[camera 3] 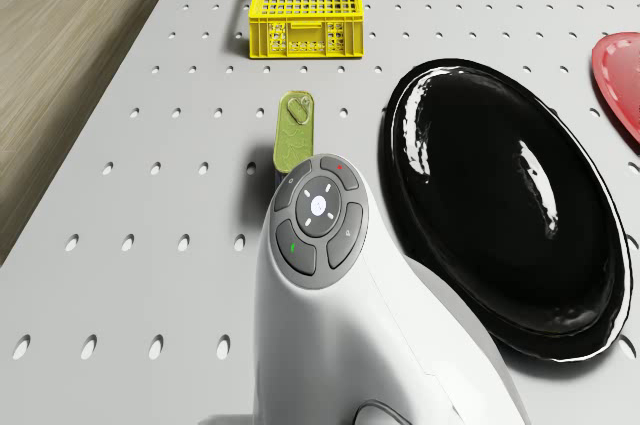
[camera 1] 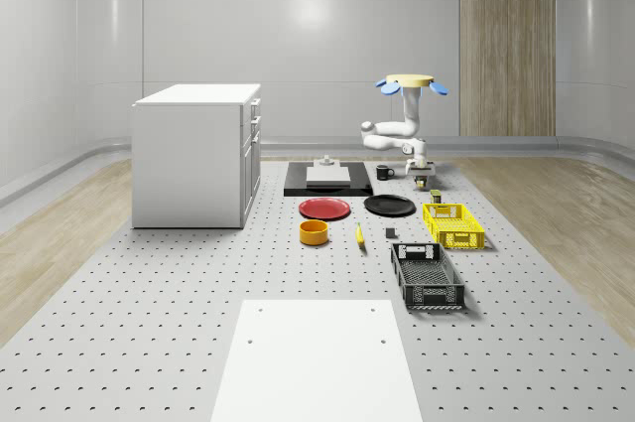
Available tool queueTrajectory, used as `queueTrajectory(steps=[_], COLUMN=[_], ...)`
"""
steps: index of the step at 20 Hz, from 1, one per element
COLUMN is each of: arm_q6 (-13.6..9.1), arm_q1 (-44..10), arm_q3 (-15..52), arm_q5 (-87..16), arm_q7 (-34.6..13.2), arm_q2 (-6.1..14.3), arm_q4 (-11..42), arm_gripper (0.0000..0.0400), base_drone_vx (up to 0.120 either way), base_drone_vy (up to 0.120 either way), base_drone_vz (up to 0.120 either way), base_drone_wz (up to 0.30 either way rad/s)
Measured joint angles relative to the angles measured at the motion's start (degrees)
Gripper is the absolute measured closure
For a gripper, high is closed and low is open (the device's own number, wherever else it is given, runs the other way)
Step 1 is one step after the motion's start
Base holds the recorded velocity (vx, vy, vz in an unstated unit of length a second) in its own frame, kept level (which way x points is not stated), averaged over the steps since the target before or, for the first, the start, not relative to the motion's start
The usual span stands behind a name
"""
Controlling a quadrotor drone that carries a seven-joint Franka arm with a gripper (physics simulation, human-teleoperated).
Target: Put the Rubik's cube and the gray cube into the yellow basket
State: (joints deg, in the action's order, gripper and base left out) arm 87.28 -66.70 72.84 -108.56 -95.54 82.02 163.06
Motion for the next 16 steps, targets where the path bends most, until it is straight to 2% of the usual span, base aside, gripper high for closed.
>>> queueTrajectory(steps=[7,9,12,16], arm_q6=[-0.5,-0.4,-0.2,0.2], arm_q1=[-0.1,-0.2,-0.3,-0.4], arm_q3=[2.8,3.1,3.4,3.7], arm_q5=[2.8,3.2,3.6,3.9], arm_q7=[-0.4,-0.5,-0.5,-0.6], arm_q2=[0.5,0.7,1.0,1.4], arm_q4=[0.5,0.5,0.6,0.6], arm_gripper=[0.0075,0.0075,0.0075,0.0075], base_drone_vx=[0.000,0.120,0.120,0.120], base_drone_vy=[0.000,0.000,0.000,0.110], base_drone_vz=[0.120,0.120,0.013,0.000], base_drone_wz=[0.000,0.000,0.000,0.000])
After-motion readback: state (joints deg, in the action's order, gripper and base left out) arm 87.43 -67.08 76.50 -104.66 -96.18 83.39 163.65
